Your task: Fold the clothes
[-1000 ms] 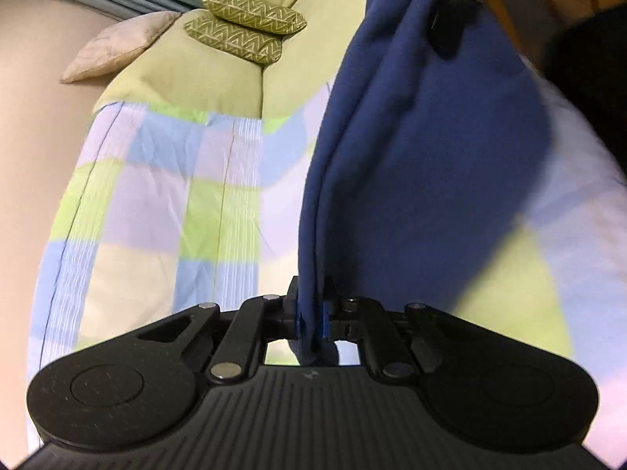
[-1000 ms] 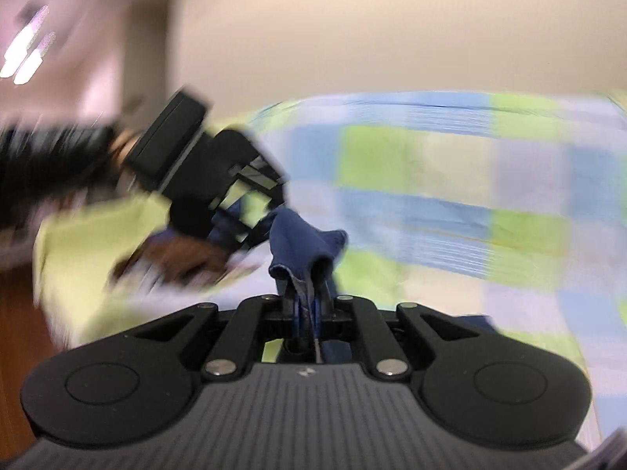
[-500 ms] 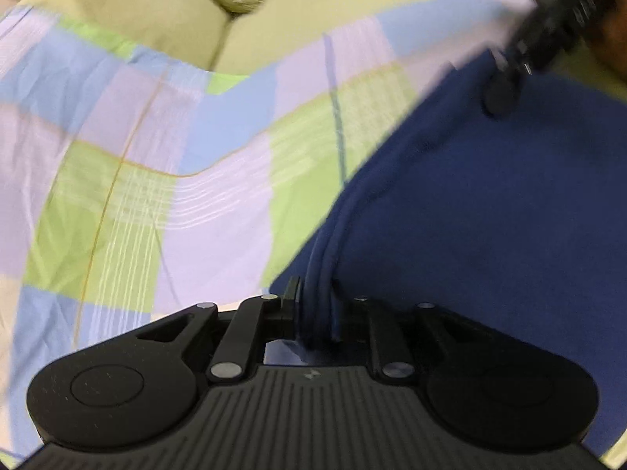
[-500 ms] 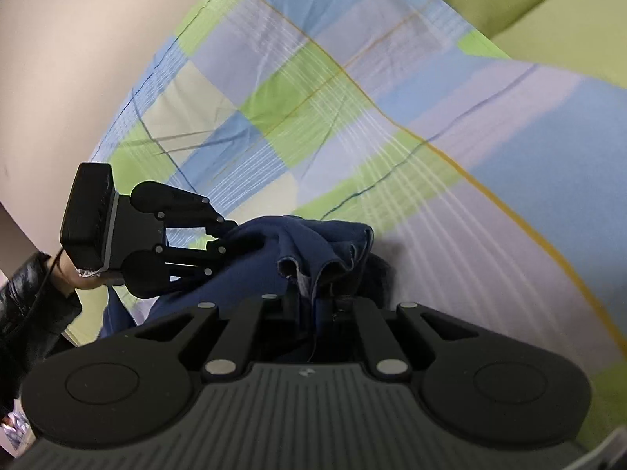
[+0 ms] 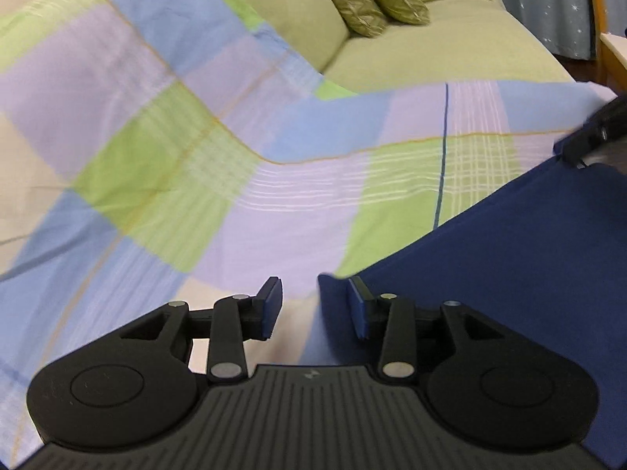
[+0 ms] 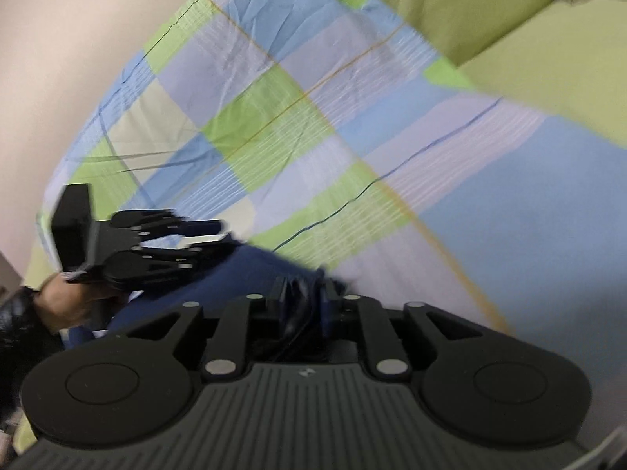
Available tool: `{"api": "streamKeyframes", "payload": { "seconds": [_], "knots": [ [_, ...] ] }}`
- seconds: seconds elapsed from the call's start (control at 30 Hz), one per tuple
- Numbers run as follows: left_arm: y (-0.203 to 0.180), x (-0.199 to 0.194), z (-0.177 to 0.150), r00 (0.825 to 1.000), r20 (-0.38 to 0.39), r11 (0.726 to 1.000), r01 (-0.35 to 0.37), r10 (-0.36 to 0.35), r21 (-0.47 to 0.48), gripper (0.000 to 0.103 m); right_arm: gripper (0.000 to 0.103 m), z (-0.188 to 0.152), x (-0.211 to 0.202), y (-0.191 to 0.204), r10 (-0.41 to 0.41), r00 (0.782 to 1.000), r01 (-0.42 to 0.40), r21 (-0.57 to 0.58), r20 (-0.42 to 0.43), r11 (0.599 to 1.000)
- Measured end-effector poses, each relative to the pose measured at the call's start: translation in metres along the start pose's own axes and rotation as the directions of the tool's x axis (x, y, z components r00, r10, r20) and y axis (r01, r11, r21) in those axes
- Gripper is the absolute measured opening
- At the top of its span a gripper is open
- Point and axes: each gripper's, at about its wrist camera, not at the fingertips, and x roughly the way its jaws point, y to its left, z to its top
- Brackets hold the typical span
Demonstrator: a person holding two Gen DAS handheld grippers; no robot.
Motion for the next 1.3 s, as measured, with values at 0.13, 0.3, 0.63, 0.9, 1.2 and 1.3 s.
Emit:
{"api": "streamKeyframes", "payload": {
  "seconds": [0.13, 0.3, 0.63, 0.9, 1.2, 1.3],
  "knots": [
    [-0.007, -0.059, -0.029, 0.998, 0.008, 0.995, -0.066, 0.066, 0.073, 0.049, 0.018, 0.005, -0.039, 0.033, -0.014, 0.999, 0.018, -0.125, 0.039, 0.992],
    [-0.061, -0.13, -0.092, 0.996, 0.058, 0.94, -0.089, 0.074, 0.331, 0.052, 0.038, -0.024, -0.077, 0.111, 0.0, 1.0, -0.006, -0.425, -0.014, 0.905],
    [-0.136, -0.112, -0.139, 0.97, 0.207, 0.71, -0.236, 0.129, 0.664, 0.059, 0.055, -0.166, -0.028, 0.257, -0.187, 0.979, -0.017, -0.952, -0.078, 0.306],
    [-0.125, -0.095, -0.143, 0.976, 0.21, 0.705, -0.195, 0.067, 0.681, 0.068, 0.056, -0.175, 0.011, 0.252, -0.321, 0.947, 0.067, -0.992, 0.031, 0.104],
    [-0.124, -0.072, -0.138, 0.966, 0.248, 0.648, -0.239, 0.08, 0.723, 0.075, 0.069, -0.183, 0.035, 0.246, -0.388, 0.922, 0.024, -1.0, 0.023, -0.001],
    [-0.12, -0.061, -0.133, 0.966, 0.251, 0.65, -0.231, 0.064, 0.724, 0.076, 0.069, -0.184, 0.042, 0.24, -0.404, 0.914, 0.02, -0.999, 0.032, -0.035]
  ]
}}
